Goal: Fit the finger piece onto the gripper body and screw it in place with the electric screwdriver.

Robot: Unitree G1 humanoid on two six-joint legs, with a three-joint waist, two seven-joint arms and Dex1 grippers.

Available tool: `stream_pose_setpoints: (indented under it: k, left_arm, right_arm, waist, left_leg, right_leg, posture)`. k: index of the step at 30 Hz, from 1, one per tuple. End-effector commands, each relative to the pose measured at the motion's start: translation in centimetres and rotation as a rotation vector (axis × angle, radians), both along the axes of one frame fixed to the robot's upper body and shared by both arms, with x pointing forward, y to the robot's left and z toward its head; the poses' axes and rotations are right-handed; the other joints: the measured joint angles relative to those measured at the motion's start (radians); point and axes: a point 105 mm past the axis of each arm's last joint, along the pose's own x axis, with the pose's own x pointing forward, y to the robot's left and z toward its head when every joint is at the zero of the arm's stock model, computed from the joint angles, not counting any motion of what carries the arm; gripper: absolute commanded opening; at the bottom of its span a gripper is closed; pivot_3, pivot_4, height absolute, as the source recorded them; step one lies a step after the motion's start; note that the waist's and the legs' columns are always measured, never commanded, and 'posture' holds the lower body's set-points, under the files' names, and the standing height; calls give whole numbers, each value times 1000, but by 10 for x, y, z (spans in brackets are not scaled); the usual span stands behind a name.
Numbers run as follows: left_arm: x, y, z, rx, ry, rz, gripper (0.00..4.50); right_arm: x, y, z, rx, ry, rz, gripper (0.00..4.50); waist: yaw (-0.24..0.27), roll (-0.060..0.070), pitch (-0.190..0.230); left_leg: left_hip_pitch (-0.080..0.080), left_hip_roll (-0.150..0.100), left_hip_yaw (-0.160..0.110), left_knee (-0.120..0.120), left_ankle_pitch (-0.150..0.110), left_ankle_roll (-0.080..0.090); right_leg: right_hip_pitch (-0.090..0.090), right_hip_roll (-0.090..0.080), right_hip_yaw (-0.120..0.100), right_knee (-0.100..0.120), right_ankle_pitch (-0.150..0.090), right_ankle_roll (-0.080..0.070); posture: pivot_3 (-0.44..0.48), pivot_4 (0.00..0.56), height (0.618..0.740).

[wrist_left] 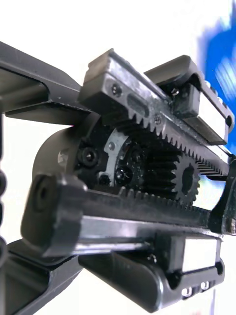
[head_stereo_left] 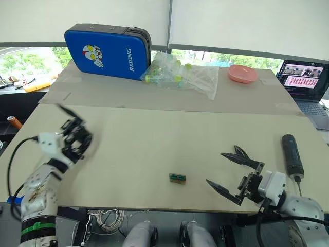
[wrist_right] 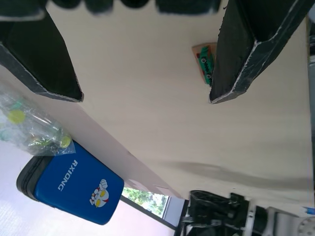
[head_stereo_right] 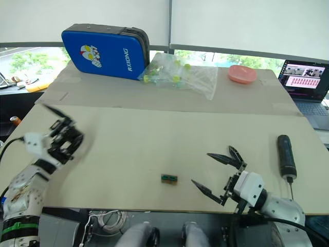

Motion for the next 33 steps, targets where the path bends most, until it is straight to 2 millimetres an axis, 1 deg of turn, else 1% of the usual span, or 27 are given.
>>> stream_pose_setpoints:
  k: [1,3,4,6,7,9,10,13,19,24,28,33]
  left_arm:
    - [-11,-69,15,132,-73,-292,2353]
    - [-18,-97,4,231,-57,-429,2353]
    - [-18,-108,2,262,-78,-464,2353]
    - [-16,-125,-2,266,-88,-528,2353]
    - [-16,-133,-8,301,-92,-564,2353]
    - [-16,-147,-19,342,-95,-638,2353]
    - [-13,-153,-23,343,-94,-649,2353]
    - [-9,-166,-33,363,-88,-692,2353]
    - [1,-177,-46,353,-70,-687,2353]
    - [13,-181,-49,293,-49,-637,2353]
    - [20,-181,-57,282,-28,-605,2353]
    - [21,-177,-71,291,18,-605,2353]
  right_arm:
    - [-7,3,7,14,0,33,4500]
    - [-9,3,4,12,10,34,4500]
    - [-9,3,3,11,12,30,4500]
    - [-10,1,1,13,19,19,4500]
    - [-10,0,0,13,20,12,4500]
    - [-12,-1,-1,16,25,6,4500]
    - [-13,0,-1,17,29,5,4500]
    - [-18,2,-5,7,48,8,4500]
    - [-23,-3,-5,-3,52,-33,4500]
    - [-23,-3,-4,-2,49,-51,4500]
    - [-23,-4,-3,-10,50,-53,4500]
    - [-21,-7,0,-26,46,-58,4500]
  waist:
    - [-5,1,0]
    - [-14,2,0]
    - [-18,2,0]
    - [-24,2,0]
    - [-23,2,0]
    - [-22,2,0]
    - [-22,3,0]
    - [-19,4,1]
    - [-19,4,1]
    - [-16,4,1]
    - [-14,4,1]
    - [-15,5,0]
  left_leg:
    - [0,0,0,0,-1,-1]
    - [1,0,0,0,-1,-2]
    - [1,0,0,0,-1,-2]
    - [1,1,0,0,-1,-2]
    - [1,1,0,0,-1,-2]
    - [1,2,0,0,-2,0]
    - [1,2,0,0,-2,1]
    - [1,2,0,0,-2,2]
    - [1,2,0,2,0,6]
    - [0,2,0,2,-1,6]
    - [0,2,0,4,-1,6]
    - [0,2,0,8,-2,7]
  right_leg:
    - [0,0,0,0,0,0]
    - [0,1,0,0,-1,1]
    - [0,1,0,0,-1,1]
    - [0,2,0,1,-1,0]
    - [-1,3,0,1,-1,0]
    - [-1,3,0,2,-2,-1]
    - [-1,3,0,2,-2,-1]
    - [0,3,0,2,-5,4]
    - [0,3,0,2,-5,6]
    - [0,2,0,2,-5,6]
    - [1,2,0,2,-4,6]
    - [2,2,0,3,-3,8]
  posture:
    - [0,150,740]
    - [0,150,740]
    - [0,150,740]
    - [0,150,740]
    - [0,150,740]
    - [0,150,740]
    - [0,150,740]
    - [0,150,740]
    - [0,150,740]
    - [0,150,740]
    - [0,150,740]
    - [0,150,740]
